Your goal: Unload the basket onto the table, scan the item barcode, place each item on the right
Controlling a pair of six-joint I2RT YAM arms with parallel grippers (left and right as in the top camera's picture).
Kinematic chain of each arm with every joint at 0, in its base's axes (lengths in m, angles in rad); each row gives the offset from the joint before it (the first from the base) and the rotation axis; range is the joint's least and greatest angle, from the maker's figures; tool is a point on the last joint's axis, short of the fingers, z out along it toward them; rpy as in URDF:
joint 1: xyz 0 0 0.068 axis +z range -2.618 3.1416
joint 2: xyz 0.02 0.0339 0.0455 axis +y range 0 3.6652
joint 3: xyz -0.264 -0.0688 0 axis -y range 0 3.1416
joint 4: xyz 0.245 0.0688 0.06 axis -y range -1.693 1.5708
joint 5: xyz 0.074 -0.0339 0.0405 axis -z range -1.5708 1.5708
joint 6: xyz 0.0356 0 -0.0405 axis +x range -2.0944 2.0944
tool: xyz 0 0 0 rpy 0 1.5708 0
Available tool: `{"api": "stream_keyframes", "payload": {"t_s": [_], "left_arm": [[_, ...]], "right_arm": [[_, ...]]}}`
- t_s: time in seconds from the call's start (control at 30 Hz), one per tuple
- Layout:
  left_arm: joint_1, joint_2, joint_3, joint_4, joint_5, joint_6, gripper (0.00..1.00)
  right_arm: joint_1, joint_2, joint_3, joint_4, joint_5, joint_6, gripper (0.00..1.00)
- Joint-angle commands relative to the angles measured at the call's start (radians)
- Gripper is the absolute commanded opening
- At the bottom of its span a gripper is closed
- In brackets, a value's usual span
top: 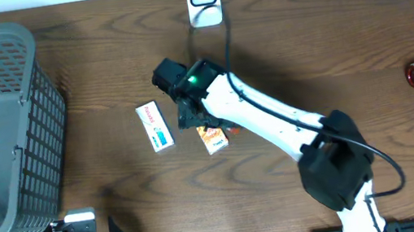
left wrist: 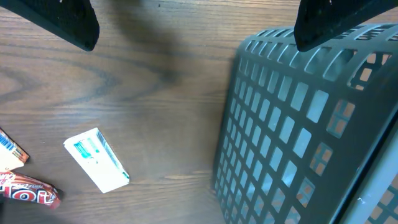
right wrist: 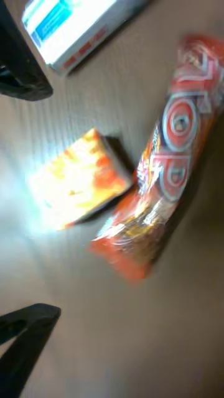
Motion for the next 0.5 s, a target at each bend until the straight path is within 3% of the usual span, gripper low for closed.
{"api": "stream_keyframes", "payload": {"t_s": [0.0, 0.2, 0.33, 0.47], "left_arm": [[-0.005, -0.006, 0.005, 0.000, 0.006, -0.002, 0.99], [-0.005, -0.006, 0.005, 0.000, 0.006, -0.002, 0.99], [-0.005, -0.005, 0.005, 0.000, 0.006, -0.002, 0.99], [-0.005, -0.005, 0.005, 0.000, 0.006, -0.002, 0.99]], "right_arm": [[0.006, -0.023, -0.037, -0.045, -0.048, 0.568, 0.99], [0.035, -0.023, -0.214, 0.175, -0.109, 0.774, 0.99], [0.039, -0.023, -0.294, 0.346, -0.089, 0.791, 0.99], [0.039, -0.023, -0.338, 0.382, -0.040, 0.813, 0.99]]}}
